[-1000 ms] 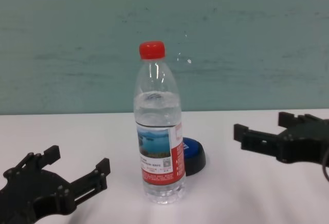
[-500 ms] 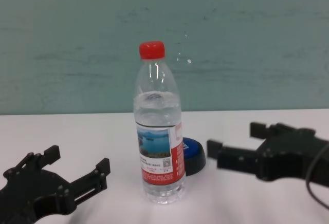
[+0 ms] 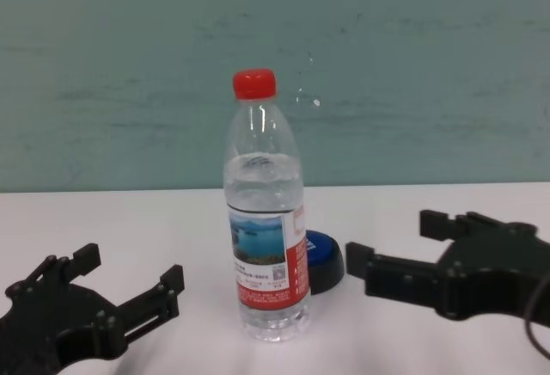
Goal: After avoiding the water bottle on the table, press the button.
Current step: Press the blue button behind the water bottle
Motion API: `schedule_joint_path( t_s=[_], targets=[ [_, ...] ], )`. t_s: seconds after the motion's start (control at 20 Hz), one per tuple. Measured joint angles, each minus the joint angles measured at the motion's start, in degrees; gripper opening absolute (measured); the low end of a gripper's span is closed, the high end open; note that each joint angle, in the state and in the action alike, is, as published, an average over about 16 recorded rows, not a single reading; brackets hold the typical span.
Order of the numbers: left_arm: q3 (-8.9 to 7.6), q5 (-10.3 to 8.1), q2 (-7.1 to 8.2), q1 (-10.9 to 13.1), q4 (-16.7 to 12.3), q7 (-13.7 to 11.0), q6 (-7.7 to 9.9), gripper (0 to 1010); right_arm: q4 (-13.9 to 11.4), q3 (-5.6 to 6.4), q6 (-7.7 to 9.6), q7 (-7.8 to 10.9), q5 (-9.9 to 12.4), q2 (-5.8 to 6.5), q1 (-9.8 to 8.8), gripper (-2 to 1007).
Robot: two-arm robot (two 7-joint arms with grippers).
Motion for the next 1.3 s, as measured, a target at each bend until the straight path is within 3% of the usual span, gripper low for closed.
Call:
schedule_joint_path(
  t_s=[0.3, 0.7, 1.05, 1.3],
  targets=[
    [0.0, 0.0, 0.0, 0.0, 0.0, 0.0, 0.0, 1000, -3.7, 0.72, -1.16, -2.89, -1.8, 0.11, -4.67, 1004],
    [0.0, 0.0, 0.0, 0.0, 0.0, 0.0, 0.0, 1000, -6.0, 2.98, -3.07, -5.44, -3.6, -1.42, -10.37, 1004],
    [0.0, 0.0, 0.0, 0.0, 0.0, 0.0, 0.0, 1000, -5.0, 4.94, -4.48, -5.57, -3.5, -3.06, -12.43, 1004],
    [0.0, 0.0, 0.0, 0.0, 0.0, 0.0, 0.0, 1000, -4.8, 5.6, -4.16, -5.65, -4.3, -3.68, -12.81, 1004]
  ],
)
